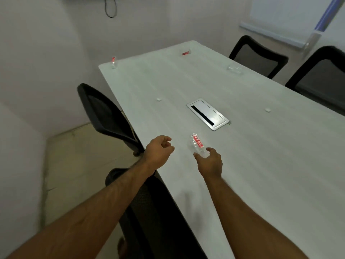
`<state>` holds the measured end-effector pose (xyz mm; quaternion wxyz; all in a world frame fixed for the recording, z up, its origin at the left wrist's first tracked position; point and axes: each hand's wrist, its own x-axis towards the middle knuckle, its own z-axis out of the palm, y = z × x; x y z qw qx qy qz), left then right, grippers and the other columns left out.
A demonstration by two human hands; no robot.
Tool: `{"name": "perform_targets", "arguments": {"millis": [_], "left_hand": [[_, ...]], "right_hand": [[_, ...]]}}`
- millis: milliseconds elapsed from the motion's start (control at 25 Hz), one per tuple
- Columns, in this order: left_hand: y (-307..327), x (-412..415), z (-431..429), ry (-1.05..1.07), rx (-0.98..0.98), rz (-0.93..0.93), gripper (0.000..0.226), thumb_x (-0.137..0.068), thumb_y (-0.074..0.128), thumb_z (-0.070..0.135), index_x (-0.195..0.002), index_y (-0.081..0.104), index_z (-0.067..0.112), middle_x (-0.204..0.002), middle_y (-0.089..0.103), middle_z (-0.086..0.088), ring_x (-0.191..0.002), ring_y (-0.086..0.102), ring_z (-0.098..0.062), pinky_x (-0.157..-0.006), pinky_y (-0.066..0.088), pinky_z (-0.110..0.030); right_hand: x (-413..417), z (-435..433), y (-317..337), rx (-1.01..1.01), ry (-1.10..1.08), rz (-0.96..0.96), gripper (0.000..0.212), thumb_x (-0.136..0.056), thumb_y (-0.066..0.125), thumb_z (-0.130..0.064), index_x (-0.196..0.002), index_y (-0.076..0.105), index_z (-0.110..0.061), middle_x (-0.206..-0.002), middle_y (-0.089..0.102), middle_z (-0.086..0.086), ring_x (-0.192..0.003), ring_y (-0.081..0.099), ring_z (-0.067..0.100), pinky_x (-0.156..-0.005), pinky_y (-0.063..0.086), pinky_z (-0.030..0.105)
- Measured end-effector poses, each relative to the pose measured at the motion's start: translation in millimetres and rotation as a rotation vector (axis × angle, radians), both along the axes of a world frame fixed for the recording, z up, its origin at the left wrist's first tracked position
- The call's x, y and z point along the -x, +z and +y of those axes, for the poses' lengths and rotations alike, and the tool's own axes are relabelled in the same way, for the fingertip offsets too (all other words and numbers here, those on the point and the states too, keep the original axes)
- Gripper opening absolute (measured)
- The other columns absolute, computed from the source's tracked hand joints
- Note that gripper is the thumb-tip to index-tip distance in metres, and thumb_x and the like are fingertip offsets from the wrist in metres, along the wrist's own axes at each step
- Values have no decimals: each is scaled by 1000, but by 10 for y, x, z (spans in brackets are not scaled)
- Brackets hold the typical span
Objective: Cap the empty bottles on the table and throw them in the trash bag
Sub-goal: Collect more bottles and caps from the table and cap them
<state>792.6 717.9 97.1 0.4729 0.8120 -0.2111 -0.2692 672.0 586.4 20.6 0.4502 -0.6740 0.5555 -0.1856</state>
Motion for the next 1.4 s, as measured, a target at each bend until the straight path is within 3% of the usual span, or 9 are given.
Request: {"name": "perform_targets", "arguments": {"millis": [200, 360, 560, 680, 840, 1040, 1200, 1280, 1400], "left_hand": [[-552, -876, -750, -193, -27, 18, 34, -88, 64, 19, -122, 60, 16, -114, 66, -5, -102, 62, -19, -78, 48, -24], [-853, -1362, -962, -351, -81, 45, 36, -90, 63, 18, -125, 59, 13, -117, 65, -6, -108, 61, -21, -86, 50, -27], [-907, -1925, -938, -426, -127, 90, 34, -90, 61, 19, -124, 59, 16, -118, 65, -7, -106, 61, -19, -87, 49, -27], [-704, -2113, -839, -426, -114, 72, 34, -90, 60, 18, -124, 59, 14, -118, 64, -8, -102, 61, -20, -79, 47, -25], [-384, -2347, -664, -397, -72, 0, 33, -89, 63, 17, -121, 61, 13, -113, 65, -10, -93, 61, -20, -69, 46, -22], [-47, -2785, -587, -405, -51, -110, 33, -85, 64, 18, -118, 63, 15, -109, 67, -9, -91, 63, -24, -69, 47, -27], [65, -3246, -792, -652, -60, -312, 35, -86, 63, 17, -121, 66, 19, -119, 66, -6, -102, 63, -21, -85, 51, -30], [-6, -3483, -972, -767, -76, -418, 36, -86, 60, 16, -121, 67, 18, -121, 67, -5, -104, 63, -20, -90, 49, -29], [-291, -4006, -1372, -779, -136, -312, 35, -84, 60, 17, -118, 70, 21, -117, 67, -4, -98, 65, -20, -86, 52, -29]], "right_hand": [[-703, -476, -494, 94, -39, 236, 85, -80, 76, -46, -148, 39, -9, -144, 49, 16, -132, 47, 36, -105, 41, 45], [-999, -536, -724, 16, -142, 345, 74, -82, 73, -39, -145, 44, -14, -136, 57, 17, -124, 54, 39, -101, 45, 45], [-1395, -79, -551, 17, -367, 204, 62, -78, 78, -40, -131, 56, -16, -122, 63, 13, -105, 64, 33, -90, 51, 39], [-1638, 211, -288, 39, -367, 165, 65, -76, 81, -40, -129, 52, -18, -122, 57, 10, -99, 65, 30, -82, 55, 35], [-1875, 410, 23, 59, -261, 56, 61, -76, 81, -43, -125, 54, -19, -119, 63, 8, -93, 65, 21, -70, 53, 20], [-2193, 488, 339, 81, -145, -49, 61, -78, 81, -37, -131, 59, -16, -128, 65, 6, -107, 66, 21, -70, 46, 10], [-2632, 301, 446, 37, -127, -120, 64, -75, 84, -23, -129, 50, -21, -124, 56, 5, -102, 57, 16, -66, 48, 13], [-2864, 134, 437, 49, -173, -192, 63, -74, 86, -22, -126, 50, -22, -118, 59, 3, -101, 59, 16, -74, 54, 19], [-3349, -167, 307, 29, -339, -309, 59, -70, 89, -23, -118, 53, -26, -106, 65, -1, -96, 65, 12, -82, 54, 22]]}}
